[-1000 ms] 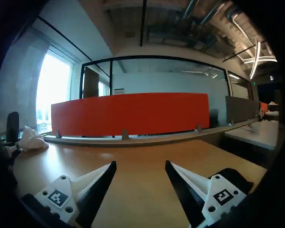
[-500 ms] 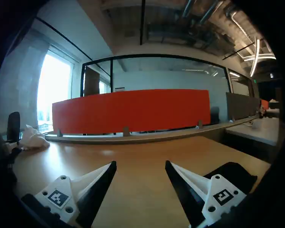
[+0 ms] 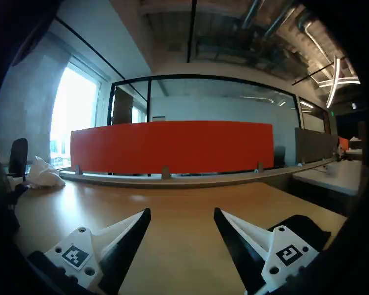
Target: Fold towel
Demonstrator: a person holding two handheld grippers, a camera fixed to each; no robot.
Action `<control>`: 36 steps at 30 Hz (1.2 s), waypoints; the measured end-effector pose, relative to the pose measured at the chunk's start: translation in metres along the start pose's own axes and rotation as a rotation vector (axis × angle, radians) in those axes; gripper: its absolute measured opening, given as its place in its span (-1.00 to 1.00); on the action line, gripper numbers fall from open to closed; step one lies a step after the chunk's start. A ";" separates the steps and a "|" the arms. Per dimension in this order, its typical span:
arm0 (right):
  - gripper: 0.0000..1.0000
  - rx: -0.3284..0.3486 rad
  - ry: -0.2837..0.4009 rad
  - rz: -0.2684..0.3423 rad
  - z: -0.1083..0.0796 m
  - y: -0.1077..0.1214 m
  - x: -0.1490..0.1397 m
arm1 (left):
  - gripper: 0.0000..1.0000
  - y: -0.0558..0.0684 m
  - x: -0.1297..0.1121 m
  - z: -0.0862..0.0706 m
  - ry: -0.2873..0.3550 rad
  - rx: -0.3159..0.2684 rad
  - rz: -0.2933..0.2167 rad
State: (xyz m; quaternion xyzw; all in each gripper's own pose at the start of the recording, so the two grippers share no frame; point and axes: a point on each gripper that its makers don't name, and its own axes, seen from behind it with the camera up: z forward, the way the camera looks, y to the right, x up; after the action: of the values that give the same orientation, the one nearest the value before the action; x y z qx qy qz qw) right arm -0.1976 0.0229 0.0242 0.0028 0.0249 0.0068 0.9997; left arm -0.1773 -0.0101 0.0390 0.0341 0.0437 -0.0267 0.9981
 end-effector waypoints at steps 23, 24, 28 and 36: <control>1.00 -0.008 0.000 -0.010 -0.001 -0.001 -0.004 | 0.96 0.000 0.000 -0.001 0.000 0.000 0.000; 1.00 -0.008 0.000 -0.010 -0.001 -0.001 -0.004 | 0.96 0.000 0.000 -0.001 0.000 0.000 0.000; 0.99 -0.008 0.000 -0.010 -0.001 -0.001 -0.003 | 0.97 0.000 0.000 0.000 0.000 0.000 0.000; 0.99 -0.008 0.000 -0.010 -0.002 -0.001 -0.003 | 0.96 0.000 0.000 -0.001 0.000 0.000 0.000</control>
State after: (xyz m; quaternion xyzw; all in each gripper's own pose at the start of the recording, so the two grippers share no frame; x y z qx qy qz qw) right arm -0.2011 0.0218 0.0228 -0.0014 0.0247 0.0020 0.9997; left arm -0.1770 -0.0096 0.0385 0.0342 0.0437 -0.0267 0.9981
